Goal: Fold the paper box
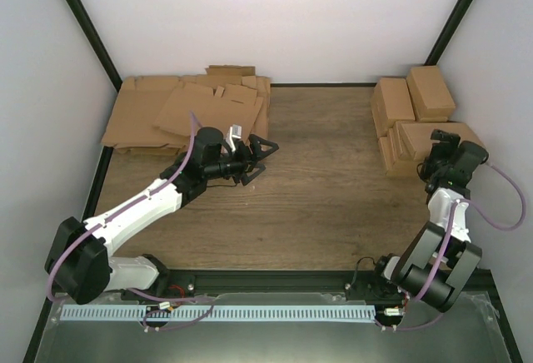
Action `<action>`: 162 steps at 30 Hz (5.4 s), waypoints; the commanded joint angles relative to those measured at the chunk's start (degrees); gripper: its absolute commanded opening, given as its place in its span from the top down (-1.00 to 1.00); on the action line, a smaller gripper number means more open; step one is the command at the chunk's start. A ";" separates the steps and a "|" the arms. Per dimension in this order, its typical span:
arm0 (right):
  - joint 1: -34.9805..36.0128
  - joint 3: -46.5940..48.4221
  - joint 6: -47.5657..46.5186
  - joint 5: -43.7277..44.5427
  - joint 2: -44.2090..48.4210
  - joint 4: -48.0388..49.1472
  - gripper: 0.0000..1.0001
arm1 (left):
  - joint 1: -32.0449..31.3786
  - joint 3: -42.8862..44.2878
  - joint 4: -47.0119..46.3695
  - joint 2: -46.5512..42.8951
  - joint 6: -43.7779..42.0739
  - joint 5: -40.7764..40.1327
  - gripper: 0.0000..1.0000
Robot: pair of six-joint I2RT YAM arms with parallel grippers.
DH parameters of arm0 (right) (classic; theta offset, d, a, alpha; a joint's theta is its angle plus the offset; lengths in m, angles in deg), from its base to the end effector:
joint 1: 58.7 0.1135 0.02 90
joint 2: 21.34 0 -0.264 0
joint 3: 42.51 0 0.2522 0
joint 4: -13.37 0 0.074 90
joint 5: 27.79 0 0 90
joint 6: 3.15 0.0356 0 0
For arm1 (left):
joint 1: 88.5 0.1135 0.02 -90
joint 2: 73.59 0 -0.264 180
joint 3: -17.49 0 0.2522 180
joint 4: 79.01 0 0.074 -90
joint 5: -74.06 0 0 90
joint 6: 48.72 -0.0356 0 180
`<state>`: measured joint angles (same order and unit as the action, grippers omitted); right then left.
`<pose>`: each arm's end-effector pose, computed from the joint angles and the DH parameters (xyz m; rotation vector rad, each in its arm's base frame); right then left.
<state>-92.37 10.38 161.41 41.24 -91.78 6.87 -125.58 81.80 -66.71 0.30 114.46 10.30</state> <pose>0.2318 -0.1391 0.2425 1.5102 1.3951 0.8166 0.2248 -0.1897 0.2857 -0.3694 2.3073 -1.5879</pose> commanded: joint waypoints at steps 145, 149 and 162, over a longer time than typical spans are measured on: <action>3.43 19.30 -0.64 26.55 -16.23 -30.75 0.75 | 0.09 3.75 11.05 -4.40 -5.82 -3.56 -1.00; 3.52 18.96 -2.13 26.54 -15.93 -28.48 -0.17 | 0.08 3.64 10.90 -4.14 -5.79 -3.43 -1.00; 3.47 16.87 -2.10 27.79 -11.77 -31.54 -0.36 | 0.09 3.73 10.89 -4.21 -6.30 -3.44 -1.00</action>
<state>-89.25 27.83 159.58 67.34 -107.62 -23.70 -125.60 85.89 -55.69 -3.35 109.37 6.85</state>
